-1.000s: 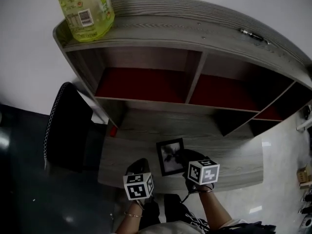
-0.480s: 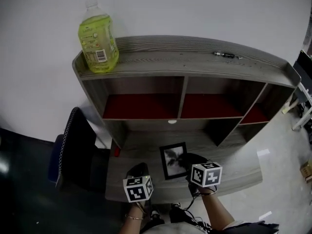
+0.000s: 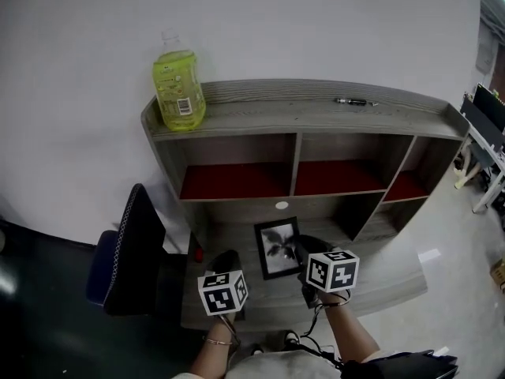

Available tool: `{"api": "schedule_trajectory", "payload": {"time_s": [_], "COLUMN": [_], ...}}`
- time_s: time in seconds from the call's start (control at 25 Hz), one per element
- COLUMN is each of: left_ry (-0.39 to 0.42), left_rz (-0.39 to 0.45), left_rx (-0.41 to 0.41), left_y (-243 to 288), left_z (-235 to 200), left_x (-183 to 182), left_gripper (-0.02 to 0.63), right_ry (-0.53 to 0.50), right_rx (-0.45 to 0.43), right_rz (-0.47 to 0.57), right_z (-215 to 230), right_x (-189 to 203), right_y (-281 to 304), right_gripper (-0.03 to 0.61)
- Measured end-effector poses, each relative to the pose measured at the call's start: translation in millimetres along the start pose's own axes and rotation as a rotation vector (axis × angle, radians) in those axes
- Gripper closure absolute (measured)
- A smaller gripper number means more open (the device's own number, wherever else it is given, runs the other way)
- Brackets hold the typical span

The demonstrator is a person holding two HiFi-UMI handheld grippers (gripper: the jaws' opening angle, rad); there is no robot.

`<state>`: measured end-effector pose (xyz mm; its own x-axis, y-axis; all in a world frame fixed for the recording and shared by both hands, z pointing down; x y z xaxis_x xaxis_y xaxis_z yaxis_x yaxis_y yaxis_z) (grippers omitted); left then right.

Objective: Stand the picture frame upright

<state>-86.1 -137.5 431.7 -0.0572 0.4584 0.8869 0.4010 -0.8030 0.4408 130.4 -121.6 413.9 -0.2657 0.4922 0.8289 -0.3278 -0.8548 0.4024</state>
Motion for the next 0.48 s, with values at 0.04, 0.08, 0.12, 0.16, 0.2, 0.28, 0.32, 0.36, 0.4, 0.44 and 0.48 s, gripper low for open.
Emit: {"api": "schedule_trajectory", "payload": {"time_s": [0.04,0.08,0.12,0.16,0.2,0.28,0.32,0.36,0.4,0.44,0.48], "left_ry": [0.004,0.008,0.01,0.009,0.007,-0.001,-0.004,-0.005,-0.005,-0.002,0.0], "left_rz": [0.011,0.022,0.032,0.041,0.052,0.073,0.082,0.09,0.096,0.103,0.109], "left_rx": [-0.001,-0.003,-0.006,-0.009,-0.013,-0.022,-0.027,-0.031,-0.033,-0.035,-0.036], "left_y": [-1.5,-3.2,-5.1,-7.0,-9.0,-13.2,-15.4,-17.2,-18.7,-19.9,-21.0], "left_z": [-1.9,-3.9,-6.2,-8.6,-11.2,-16.7,-19.4,-21.6,-23.6,-25.3,-26.8], "left_x": [-5.0,-9.5,-13.6,-17.7,-21.9,-30.6,-34.6,-38.2,-41.7,-45.2,-48.7], "left_gripper": [0.603,0.603,0.603,0.603,0.603,0.603,0.603,0.603,0.603,0.603,0.603], "right_ry": [-0.002,-0.004,-0.007,-0.011,-0.017,-0.034,-0.043,-0.048,-0.051,-0.052,-0.054], "right_rx": [-0.005,-0.01,-0.013,-0.015,-0.014,-0.01,-0.008,-0.008,-0.009,-0.011,-0.012], "right_rz": [0.01,0.019,0.028,0.036,0.043,0.059,0.069,0.08,0.091,0.102,0.113], "right_z": [-4.0,-8.0,-12.0,-15.7,-19.3,-26.5,-30.0,-33.0,-35.8,-38.3,-41.0], "right_x": [-4.1,-7.8,-11.2,-14.6,-18.0,-25.0,-28.5,-32.1,-35.8,-39.8,-43.9], "right_y": [0.5,0.7,0.6,0.3,-0.1,-1.3,-2.1,-2.8,-3.2,-3.4,-3.5], "right_gripper": [0.492,0.492,0.492,0.492,0.492,0.492,0.492,0.492,0.492,0.492,0.492]}}
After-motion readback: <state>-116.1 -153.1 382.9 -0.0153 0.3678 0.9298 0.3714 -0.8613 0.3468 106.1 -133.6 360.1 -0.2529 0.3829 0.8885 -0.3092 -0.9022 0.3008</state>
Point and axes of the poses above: the fingertips, and each gripper's own axes: y forward along the fingers, z to its right, x out of its underside, the point moved 6 cm from there along -y, backward along the fingers, and after that the axes turned 4 degrees about y, right-handed, at the moved point
